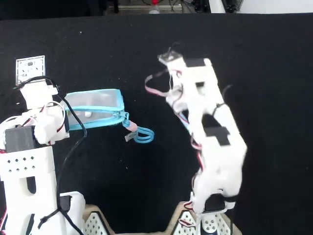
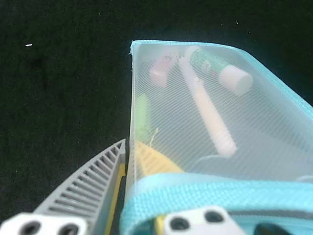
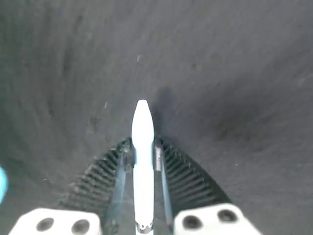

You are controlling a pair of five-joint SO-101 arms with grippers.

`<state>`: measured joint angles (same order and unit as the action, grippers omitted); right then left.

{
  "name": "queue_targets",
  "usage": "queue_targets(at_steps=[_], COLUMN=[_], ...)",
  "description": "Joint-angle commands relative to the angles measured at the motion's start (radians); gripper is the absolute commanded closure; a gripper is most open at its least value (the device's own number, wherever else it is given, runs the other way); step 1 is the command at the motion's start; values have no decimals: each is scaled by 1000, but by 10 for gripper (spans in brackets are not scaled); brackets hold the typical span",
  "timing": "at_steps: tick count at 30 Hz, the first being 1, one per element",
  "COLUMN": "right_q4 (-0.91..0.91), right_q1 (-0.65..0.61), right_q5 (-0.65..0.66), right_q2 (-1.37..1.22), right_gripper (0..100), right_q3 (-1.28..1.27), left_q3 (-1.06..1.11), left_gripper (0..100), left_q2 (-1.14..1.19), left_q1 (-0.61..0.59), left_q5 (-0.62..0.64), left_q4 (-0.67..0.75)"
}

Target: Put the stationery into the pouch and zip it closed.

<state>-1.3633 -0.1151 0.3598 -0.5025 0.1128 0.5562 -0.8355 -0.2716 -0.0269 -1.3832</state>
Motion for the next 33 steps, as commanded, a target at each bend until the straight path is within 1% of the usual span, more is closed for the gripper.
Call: queue_targets(at_steps=[1, 3, 5, 7, 9, 16, 22, 25, 33], right_q4=[242, 279, 276, 264, 253, 250, 147, 149, 199], right_q1=[-2, 2, 3, 3, 3, -2, -15, -29, -91], right_q5=[91, 127, 143, 146, 144, 137, 86, 89, 89], right_q2=[332, 430, 496, 522, 522, 409, 303, 283, 280], right_gripper=[987, 979, 931, 871, 835, 850, 850, 852, 969], right_q3=[-444, -556, -619, -644, -642, -552, -427, -426, -495], left_q3=[-1, -1, -1, -1, -1, -1, -1, -1, -1], left_gripper=[970, 970, 970, 970, 970, 970, 970, 970, 970], left_q2=[-3, -3, -3, -3, -3, -3, -3, -3, -3], left_q1=[-13, -13, -13, -13, -13, -13, -13, -13, -13], left_q5=[11, 11, 11, 11, 11, 11, 11, 11, 11], left_q4=[6, 6, 6, 6, 8, 8, 8, 8, 8])
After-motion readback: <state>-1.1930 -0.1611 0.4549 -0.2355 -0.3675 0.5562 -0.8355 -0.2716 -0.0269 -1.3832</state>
